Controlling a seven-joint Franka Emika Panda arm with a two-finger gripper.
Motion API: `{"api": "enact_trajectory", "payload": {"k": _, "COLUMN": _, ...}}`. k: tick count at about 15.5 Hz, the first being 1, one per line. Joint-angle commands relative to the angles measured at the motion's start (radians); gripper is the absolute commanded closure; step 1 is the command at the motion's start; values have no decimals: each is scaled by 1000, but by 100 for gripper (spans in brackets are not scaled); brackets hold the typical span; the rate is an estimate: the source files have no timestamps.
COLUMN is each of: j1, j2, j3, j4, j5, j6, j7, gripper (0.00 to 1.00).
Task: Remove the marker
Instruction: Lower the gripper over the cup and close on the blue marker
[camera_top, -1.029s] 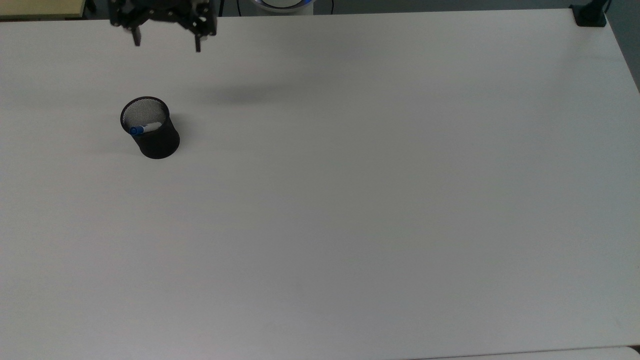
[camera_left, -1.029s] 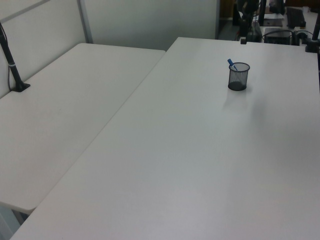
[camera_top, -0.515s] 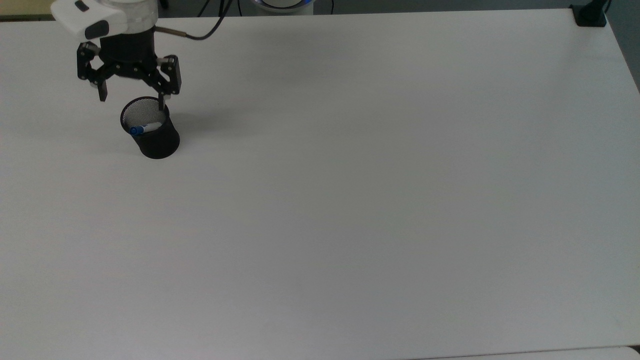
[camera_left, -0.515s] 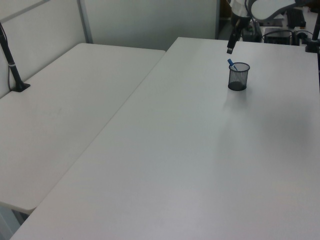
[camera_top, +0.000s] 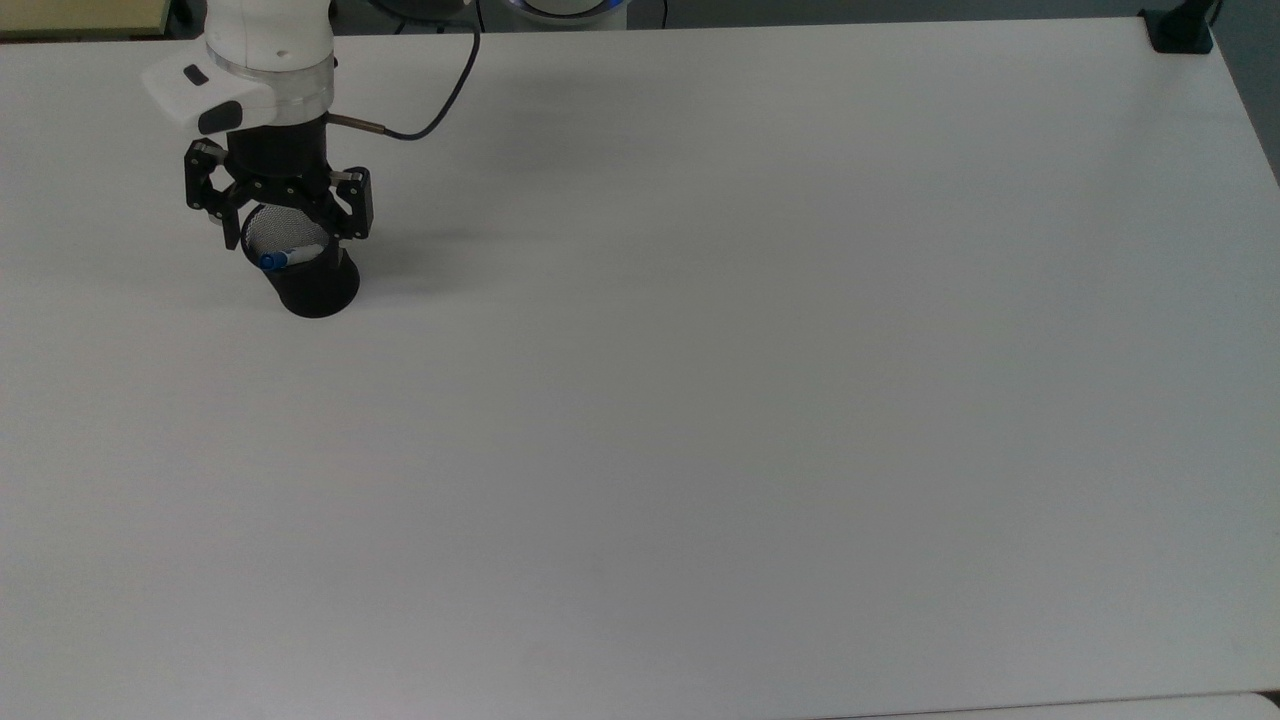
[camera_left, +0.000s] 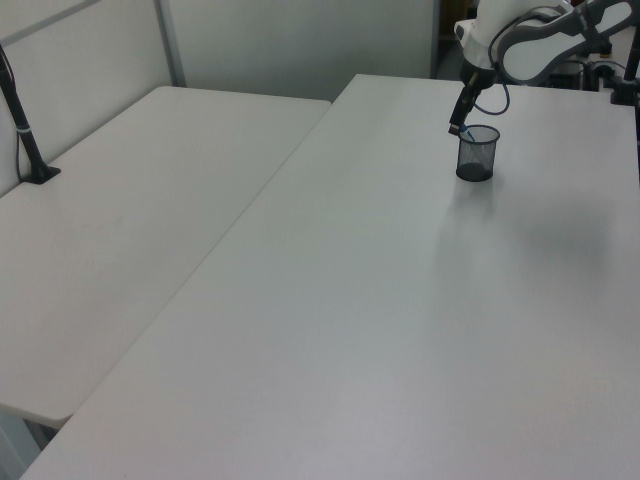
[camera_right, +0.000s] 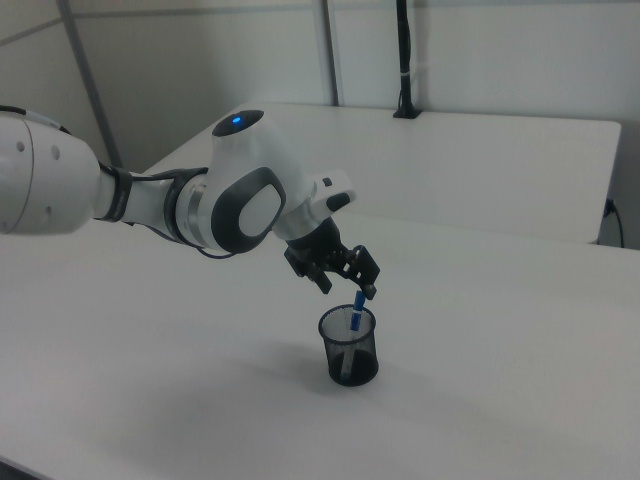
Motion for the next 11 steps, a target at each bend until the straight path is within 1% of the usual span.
{"api": "enact_trajectory", "payload": {"k": 1, "j1": 2, "j2": 33, "j3": -7, "j4": -20, "j5": -12, "j6": 101, "j7": 26, "gripper": 13}}
{"api": "enact_trajectory", "payload": {"k": 2, "j1": -5, "j2": 36, "j3": -7, "j4": -20, "j5": -12, "j6": 118, "j7": 35, "gripper": 17}}
{"api": "enact_trajectory", "payload": {"k": 3, "j1": -8, "j2": 39, "j3": -7, "j4": -20, "j5": -12, "j6": 123, "j7": 42, "gripper": 26}}
{"api": "enact_trajectory", "payload": {"k": 4, "j1": -8, "j2": 40, "j3": -7, "j4": -20, "j5": -12, "j6": 123, "j7": 43, "gripper": 41}}
{"api": "enact_trajectory", "payload": {"k": 5, "j1": -8, "j2": 40, "j3": -7, "j4": -20, "j5": -12, "j6": 123, "j7": 45, "gripper": 60}}
{"api": "enact_trajectory", "payload": {"k": 6, "j1": -8, "j2": 40, "j3": -7, "j4": -19, "j5": -12, "j6": 123, "j7": 46, "gripper": 76}}
{"api": "enact_trajectory", "payload": {"k": 7, "j1": -8, "j2": 37, "j3": -7, "j4": -19, "j5": -10, "j6": 122, "j7": 46, "gripper": 90}}
{"api": "enact_trajectory", "payload": {"k": 8, "j1": -10, "j2": 33, "j3": -7, "j4": -19, "j5": -10, "j6": 119, "j7": 46, "gripper": 100}}
{"api": "enact_trajectory", "payload": {"k": 11, "j1": -21, "j2": 17, "j3": -7, "j4": -19, "j5": -7, "j6": 115, "j7": 48, "gripper": 100}}
